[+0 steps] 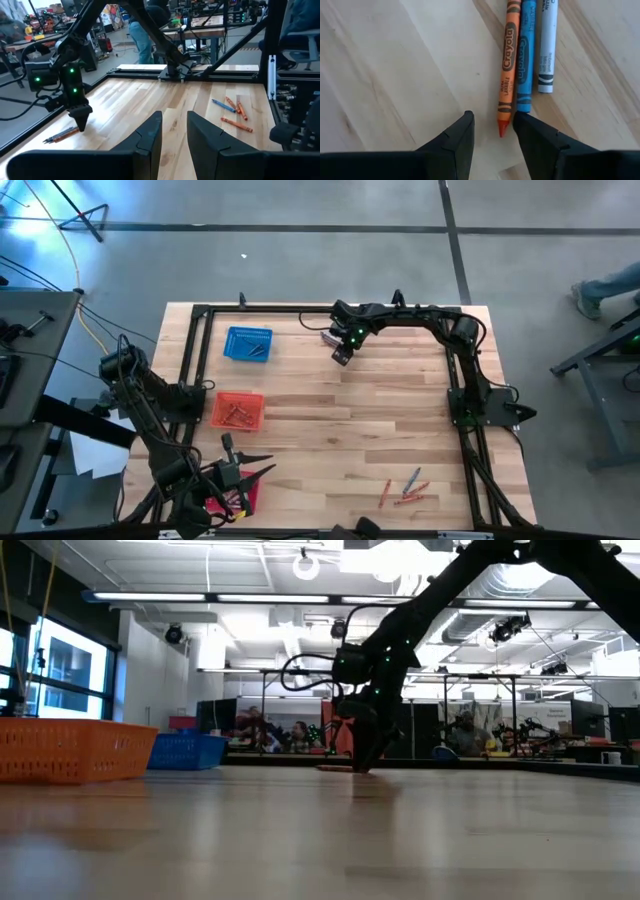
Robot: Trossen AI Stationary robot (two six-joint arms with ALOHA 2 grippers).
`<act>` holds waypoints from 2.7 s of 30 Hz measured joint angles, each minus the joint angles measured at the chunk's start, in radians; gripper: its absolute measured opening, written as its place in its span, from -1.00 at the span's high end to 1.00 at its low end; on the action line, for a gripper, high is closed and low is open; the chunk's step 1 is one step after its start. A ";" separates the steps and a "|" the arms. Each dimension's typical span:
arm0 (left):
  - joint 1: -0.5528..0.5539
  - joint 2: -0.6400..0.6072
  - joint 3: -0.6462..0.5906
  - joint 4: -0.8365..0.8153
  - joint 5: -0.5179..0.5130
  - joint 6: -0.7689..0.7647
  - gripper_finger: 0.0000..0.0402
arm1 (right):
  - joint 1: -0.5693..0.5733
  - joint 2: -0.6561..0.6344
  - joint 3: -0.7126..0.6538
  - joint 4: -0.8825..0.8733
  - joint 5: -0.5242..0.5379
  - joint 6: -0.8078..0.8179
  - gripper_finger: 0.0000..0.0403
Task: Sort crayons
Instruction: Put the orange crayon into the orange bin
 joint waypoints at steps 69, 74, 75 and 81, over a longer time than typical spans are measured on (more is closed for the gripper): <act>-0.011 0.000 0.000 -0.029 0.012 -0.027 0.62 | 0.260 -0.067 -0.004 0.034 -0.162 0.170 0.20; -0.011 0.000 0.000 -0.031 0.012 -0.027 0.62 | 0.264 -0.034 -0.004 0.044 -0.161 0.184 0.21; -0.011 0.000 0.000 -0.031 0.012 -0.026 0.62 | 0.265 -0.027 -0.004 0.048 -0.161 0.185 0.22; -0.011 0.000 0.000 -0.031 0.012 -0.027 0.62 | 0.283 0.022 0.059 0.020 -0.142 0.184 0.24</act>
